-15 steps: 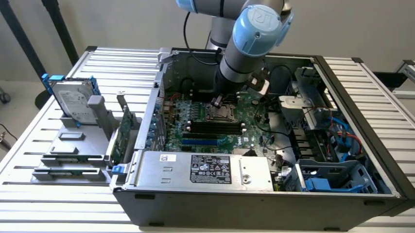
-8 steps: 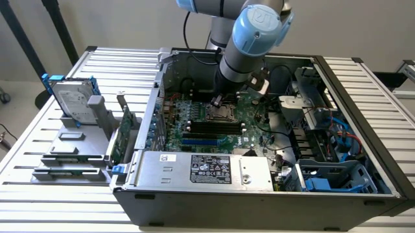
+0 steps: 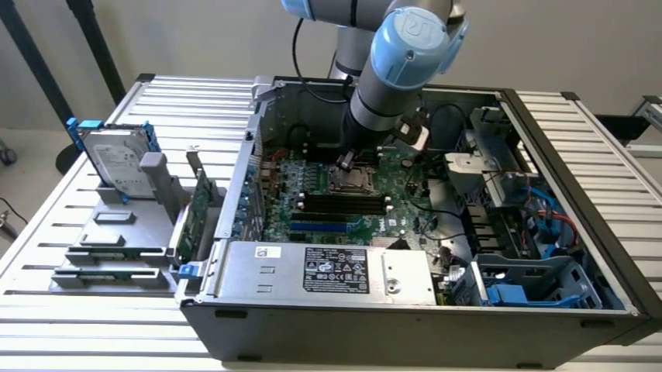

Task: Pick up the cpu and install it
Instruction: 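Close the cpu cover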

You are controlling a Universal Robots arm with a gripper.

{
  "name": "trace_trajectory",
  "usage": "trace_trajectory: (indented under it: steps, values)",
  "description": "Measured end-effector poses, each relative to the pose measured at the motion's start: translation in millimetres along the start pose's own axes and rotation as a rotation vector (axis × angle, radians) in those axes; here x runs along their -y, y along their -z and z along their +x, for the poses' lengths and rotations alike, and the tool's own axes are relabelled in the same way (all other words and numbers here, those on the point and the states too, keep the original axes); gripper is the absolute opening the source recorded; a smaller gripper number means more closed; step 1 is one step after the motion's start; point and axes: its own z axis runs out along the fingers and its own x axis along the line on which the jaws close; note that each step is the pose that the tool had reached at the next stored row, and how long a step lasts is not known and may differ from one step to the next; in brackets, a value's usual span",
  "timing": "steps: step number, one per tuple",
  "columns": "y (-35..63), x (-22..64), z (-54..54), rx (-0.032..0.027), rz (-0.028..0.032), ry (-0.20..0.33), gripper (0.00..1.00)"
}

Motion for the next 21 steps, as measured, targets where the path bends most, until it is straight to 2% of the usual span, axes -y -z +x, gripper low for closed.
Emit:
trace_trajectory:
  steps: [21]
  values:
    - [-0.9,-4.6,1.3,-0.0001,0.0,0.0,0.11]
